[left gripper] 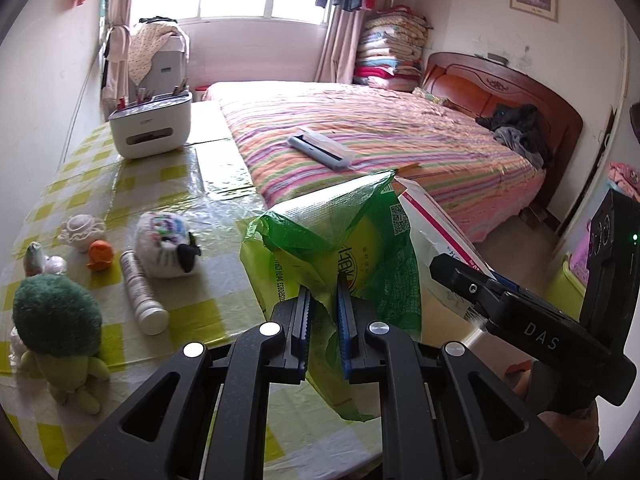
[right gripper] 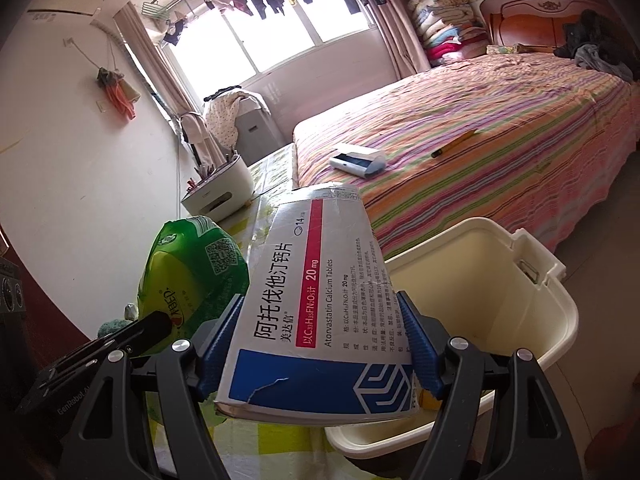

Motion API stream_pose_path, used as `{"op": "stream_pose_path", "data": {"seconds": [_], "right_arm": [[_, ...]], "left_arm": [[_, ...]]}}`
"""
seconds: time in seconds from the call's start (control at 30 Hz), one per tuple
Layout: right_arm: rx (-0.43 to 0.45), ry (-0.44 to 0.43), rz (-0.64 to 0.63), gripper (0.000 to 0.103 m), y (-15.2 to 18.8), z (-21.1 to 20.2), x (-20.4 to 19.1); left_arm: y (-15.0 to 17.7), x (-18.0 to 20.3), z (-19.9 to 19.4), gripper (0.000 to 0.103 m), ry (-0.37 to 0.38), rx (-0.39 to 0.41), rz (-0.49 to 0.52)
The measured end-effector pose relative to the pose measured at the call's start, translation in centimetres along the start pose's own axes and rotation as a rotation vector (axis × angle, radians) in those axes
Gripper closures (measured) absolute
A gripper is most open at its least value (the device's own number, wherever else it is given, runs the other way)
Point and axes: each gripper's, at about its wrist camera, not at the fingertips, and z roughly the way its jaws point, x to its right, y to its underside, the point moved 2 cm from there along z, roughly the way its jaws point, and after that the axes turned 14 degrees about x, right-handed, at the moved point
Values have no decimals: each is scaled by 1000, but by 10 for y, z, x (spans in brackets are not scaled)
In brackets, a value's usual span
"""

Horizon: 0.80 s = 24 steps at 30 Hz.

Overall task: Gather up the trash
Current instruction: 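Carry the green bag in left tool while right tool carries the box toward the bin, then lower the white medicine box into the bin and open right tool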

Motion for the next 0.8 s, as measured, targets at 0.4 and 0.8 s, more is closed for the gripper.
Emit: {"op": "stream_pose_path", "data": {"seconds": [0.4, 0.8], "right_arm": [[-10, 59, 26, 31, -1, 1, 19], [-24, 117, 57, 31, -2, 5, 41]], "left_arm": [[5, 17, 23, 92, 13, -48, 38], [3, 29, 34, 92, 32, -58, 71]]}}
